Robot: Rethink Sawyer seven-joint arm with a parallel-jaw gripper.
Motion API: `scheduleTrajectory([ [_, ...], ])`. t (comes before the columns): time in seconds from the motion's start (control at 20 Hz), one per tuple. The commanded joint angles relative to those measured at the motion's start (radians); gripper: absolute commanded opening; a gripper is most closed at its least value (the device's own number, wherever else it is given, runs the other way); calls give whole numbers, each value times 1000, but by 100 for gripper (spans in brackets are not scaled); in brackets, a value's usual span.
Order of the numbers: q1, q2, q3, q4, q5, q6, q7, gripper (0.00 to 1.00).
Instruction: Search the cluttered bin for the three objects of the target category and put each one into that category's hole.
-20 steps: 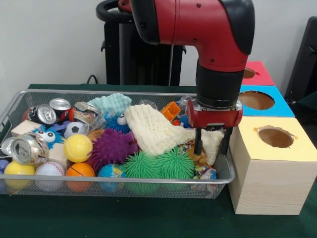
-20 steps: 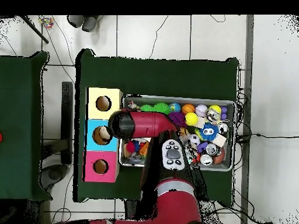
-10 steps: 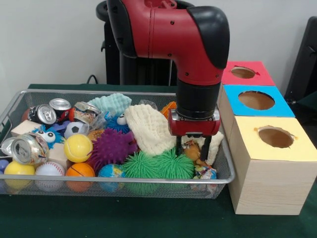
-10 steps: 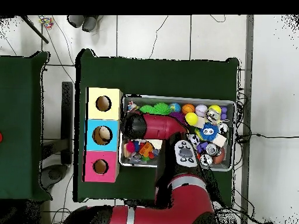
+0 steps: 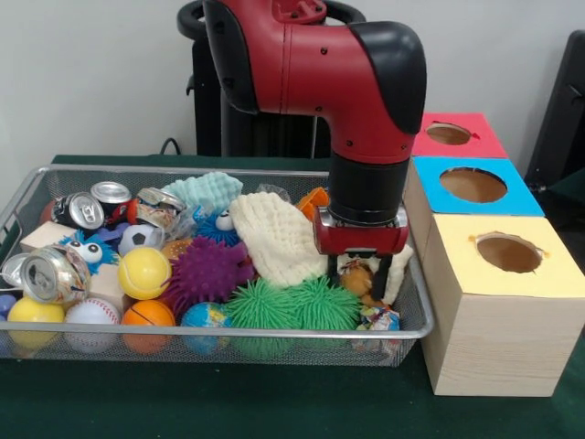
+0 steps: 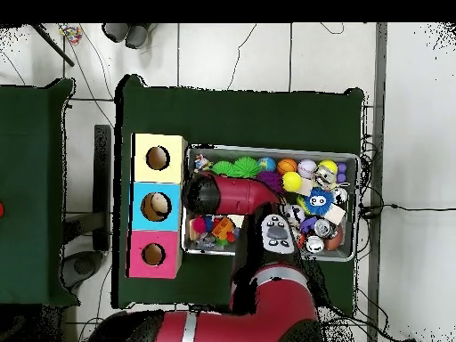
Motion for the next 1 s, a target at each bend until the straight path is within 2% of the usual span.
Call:
scheduleTrajectory([
  [0.05,56,61,-33,101,-14,-81,217,100],
  [0.25,68,32,-35,143,-2,-97,220,100],
  [0.5,45,-26,-5,232,9,-120,218,100],
  [0.8,19,-33,11,277,28,-137,221,100],
  [0.85,19,-33,11,281,28,-142,213,0],
  [1.0,11,-37,9,280,29,-143,210,0],
])
